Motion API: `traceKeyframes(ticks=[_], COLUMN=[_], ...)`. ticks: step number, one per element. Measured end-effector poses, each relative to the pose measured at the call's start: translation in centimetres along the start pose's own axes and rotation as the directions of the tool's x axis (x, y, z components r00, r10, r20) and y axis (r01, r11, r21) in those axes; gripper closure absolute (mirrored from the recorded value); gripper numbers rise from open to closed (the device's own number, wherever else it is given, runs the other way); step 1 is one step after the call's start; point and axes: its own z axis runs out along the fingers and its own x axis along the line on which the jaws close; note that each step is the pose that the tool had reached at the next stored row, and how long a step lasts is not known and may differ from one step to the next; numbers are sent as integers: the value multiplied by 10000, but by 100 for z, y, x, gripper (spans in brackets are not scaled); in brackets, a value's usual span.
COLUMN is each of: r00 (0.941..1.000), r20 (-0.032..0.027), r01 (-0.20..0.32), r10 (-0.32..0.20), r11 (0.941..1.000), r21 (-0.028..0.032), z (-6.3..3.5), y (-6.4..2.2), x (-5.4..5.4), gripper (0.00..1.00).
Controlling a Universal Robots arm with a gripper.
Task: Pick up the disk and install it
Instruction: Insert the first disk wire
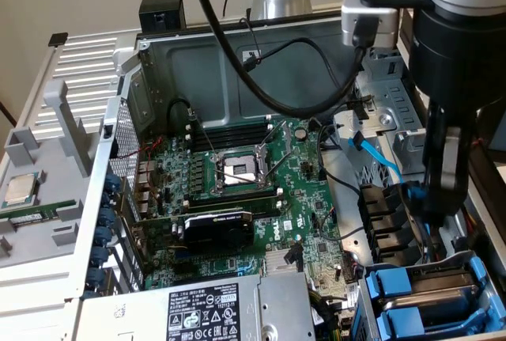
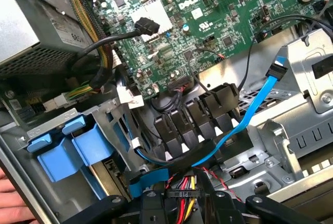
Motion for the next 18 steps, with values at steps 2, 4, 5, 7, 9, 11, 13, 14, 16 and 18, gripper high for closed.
traceKeyframes(ticks=[2, 4, 5, 7, 9, 11, 13, 14, 16, 18], r00=[10000, 10000, 10000, 10000, 10000, 9999, 9999, 9998, 9996, 9994], r20=[1, -3, -13, -53, -76, -79, -105, -130, -175, -211], r01=[-4, -7, -13, -32, -52, -71, -104, -130, -195, -277], r10=[4, 7, 13, 33, 53, 73, 106, 133, 201, 284], r11=[10000, 10000, 10000, 10000, 9999, 9998, 9997, 9996, 9994, 9991], r21=[3, 13, 25, 79, 129, 180, 237, 262, 298, 323], z=[-2, -4, -5, -14, -30, -47, -57, -61, -67, -72], y=[14, 28, 33, 38, 44, 48, 49, 50, 51, 51], x=[-5, -3, -1, 2, 6, 9, 9, 10, 11, 12], gripper=[65, 65, 65, 65, 65, 65, 65, 65, 65, 65])
